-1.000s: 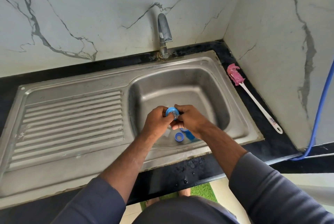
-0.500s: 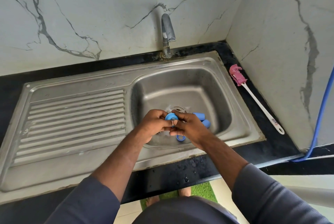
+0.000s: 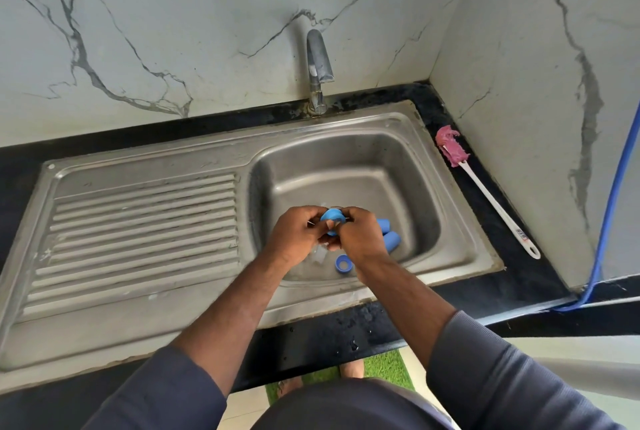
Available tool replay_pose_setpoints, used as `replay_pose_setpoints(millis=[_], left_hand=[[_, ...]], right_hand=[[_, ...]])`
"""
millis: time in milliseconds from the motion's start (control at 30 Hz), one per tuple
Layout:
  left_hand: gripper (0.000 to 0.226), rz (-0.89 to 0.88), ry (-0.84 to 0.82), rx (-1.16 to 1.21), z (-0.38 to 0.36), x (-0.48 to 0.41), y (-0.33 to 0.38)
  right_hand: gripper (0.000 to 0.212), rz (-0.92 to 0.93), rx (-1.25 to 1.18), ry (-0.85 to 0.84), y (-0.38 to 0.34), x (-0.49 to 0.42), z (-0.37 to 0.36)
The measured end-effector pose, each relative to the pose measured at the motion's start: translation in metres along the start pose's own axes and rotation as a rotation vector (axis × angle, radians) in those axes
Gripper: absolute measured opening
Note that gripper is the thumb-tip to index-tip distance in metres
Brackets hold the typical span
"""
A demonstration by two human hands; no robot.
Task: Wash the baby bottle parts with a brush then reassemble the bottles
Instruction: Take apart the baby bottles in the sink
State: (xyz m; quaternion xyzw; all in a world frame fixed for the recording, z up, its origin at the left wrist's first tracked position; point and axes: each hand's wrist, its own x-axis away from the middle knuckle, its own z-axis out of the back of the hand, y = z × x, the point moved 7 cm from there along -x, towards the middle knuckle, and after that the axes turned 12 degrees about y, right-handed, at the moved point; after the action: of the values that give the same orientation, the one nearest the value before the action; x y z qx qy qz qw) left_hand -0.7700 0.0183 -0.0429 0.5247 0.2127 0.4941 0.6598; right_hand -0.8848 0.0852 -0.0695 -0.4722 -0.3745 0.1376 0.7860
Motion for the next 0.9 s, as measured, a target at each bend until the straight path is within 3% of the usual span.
replay_pose_setpoints(millis=[67,167,233,367,433,600,900], left_hand=[[0.030,-0.025,-0.027,-0.017,-0.003,0.001,-0.003],[0.014,-0.142,0.032,-0.166,-0.009,0.006,0.000],[0.019,-0.197,0.058,-0.220,-0.014,0.008,0.005],[0.028,0.138,-0.043,0.244,-0.020,0.007,-0.002],[0.027,0.202,-0.060,0.293,-0.021,0.006,-0.004],[0.022,0.271,-0.008,0.332,-0.016,0.005,-0.014],[0.017,0.171,0.044,0.424,-0.015,0.006,-0.011]], right_hand=[[0.028,-0.002,0.038,0.030,0.000,0.002,0.000],[0.024,0.019,0.112,0.066,0.001,0.004,0.003],[0.024,0.018,0.126,0.085,0.004,0.003,0.009],[0.022,0.080,0.179,0.029,0.005,-0.007,0.020],[0.020,0.097,0.199,0.010,0.005,-0.010,0.022],[0.020,0.135,0.201,-0.031,0.006,-0.006,0.015],[0.017,0.120,0.068,-0.008,-0.006,-0.008,0.028]])
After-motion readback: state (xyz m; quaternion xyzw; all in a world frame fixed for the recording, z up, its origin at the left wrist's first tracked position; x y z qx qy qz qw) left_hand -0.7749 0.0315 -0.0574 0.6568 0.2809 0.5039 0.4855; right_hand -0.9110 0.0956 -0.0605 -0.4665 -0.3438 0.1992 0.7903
